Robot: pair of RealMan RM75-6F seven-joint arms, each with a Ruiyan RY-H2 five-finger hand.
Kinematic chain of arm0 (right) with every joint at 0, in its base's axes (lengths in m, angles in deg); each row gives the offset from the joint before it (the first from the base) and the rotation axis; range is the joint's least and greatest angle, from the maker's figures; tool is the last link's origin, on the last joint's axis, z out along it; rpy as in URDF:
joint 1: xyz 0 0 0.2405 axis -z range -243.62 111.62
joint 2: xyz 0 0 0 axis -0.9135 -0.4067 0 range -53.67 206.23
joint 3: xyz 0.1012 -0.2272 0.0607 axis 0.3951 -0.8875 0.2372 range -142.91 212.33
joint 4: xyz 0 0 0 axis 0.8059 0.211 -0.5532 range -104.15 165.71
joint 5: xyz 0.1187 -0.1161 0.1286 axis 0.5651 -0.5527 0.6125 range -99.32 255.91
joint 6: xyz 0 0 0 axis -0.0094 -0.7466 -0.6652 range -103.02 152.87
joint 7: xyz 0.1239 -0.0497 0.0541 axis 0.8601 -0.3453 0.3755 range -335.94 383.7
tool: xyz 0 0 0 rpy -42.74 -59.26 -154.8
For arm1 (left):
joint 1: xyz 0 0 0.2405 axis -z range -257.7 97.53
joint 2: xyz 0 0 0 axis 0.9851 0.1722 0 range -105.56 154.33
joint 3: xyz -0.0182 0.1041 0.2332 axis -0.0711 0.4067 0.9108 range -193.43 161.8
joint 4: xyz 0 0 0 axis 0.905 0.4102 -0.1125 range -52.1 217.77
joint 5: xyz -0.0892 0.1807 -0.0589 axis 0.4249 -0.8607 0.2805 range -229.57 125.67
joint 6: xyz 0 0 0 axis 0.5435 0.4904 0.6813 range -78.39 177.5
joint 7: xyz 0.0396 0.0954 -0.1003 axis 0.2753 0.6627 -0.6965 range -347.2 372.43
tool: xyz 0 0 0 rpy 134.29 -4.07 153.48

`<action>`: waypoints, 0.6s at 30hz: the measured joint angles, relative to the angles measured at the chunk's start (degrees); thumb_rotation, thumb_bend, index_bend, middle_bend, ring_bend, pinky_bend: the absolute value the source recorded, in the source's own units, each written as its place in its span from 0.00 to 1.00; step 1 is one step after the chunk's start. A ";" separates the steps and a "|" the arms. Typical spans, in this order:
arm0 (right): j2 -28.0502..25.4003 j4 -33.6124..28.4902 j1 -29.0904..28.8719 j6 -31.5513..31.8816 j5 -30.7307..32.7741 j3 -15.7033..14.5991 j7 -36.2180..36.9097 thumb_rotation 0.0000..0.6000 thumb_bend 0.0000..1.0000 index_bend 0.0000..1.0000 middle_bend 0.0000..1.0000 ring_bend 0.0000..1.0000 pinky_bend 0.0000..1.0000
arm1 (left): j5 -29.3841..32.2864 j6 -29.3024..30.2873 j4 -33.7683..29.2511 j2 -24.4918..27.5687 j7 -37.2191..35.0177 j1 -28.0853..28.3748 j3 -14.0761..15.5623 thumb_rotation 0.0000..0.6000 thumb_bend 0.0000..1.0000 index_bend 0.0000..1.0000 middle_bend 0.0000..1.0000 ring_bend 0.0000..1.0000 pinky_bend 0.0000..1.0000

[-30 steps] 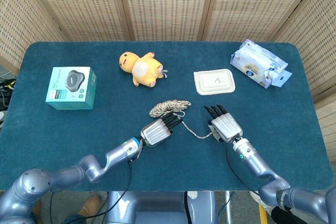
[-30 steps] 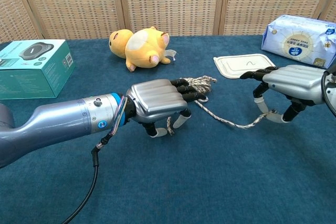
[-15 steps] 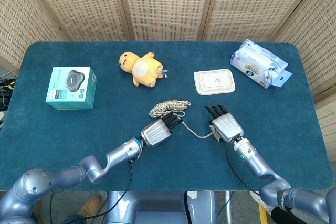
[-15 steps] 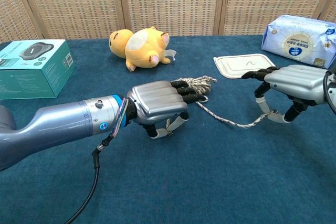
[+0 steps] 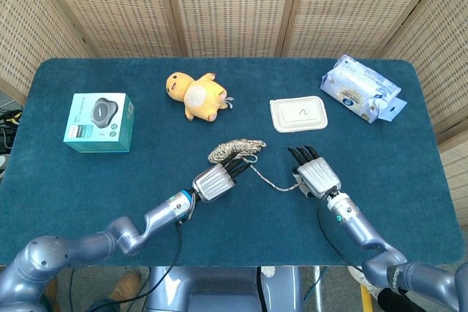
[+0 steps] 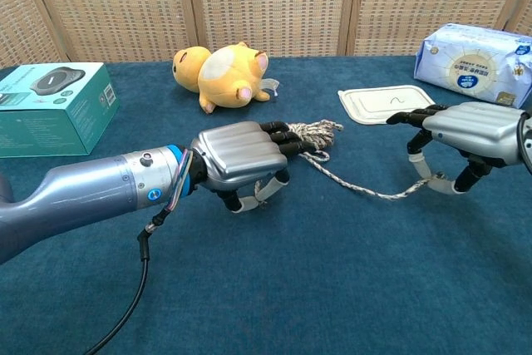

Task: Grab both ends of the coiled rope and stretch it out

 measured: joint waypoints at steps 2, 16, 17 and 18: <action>-0.22 0.06 0.12 0.25 -0.12 -0.04 -0.10 1.00 0.42 0.67 0.00 0.00 0.00 | -0.05 0.86 -0.49 0.81 -0.31 -0.51 0.16 1.00 0.50 0.66 0.00 0.00 0.00; -3.03 1.20 1.98 3.64 -1.07 -0.39 -1.45 1.00 0.42 0.67 0.00 0.00 0.00 | -0.85 10.12 -6.71 13.49 -5.35 -7.54 2.48 1.00 0.50 0.66 0.00 0.00 0.00; -3.20 1.19 2.07 3.74 -1.03 -0.36 -1.53 1.00 0.42 0.67 0.00 0.00 0.00 | -0.95 10.95 -7.20 14.59 -5.87 -8.21 2.73 1.00 0.50 0.66 0.00 0.00 0.00; -3.54 1.18 2.24 3.94 -0.94 -0.29 -1.69 1.00 0.42 0.67 0.00 0.00 0.00 | -1.04 11.77 -7.63 15.60 -6.39 -8.87 2.96 1.00 0.50 0.66 0.00 0.00 0.00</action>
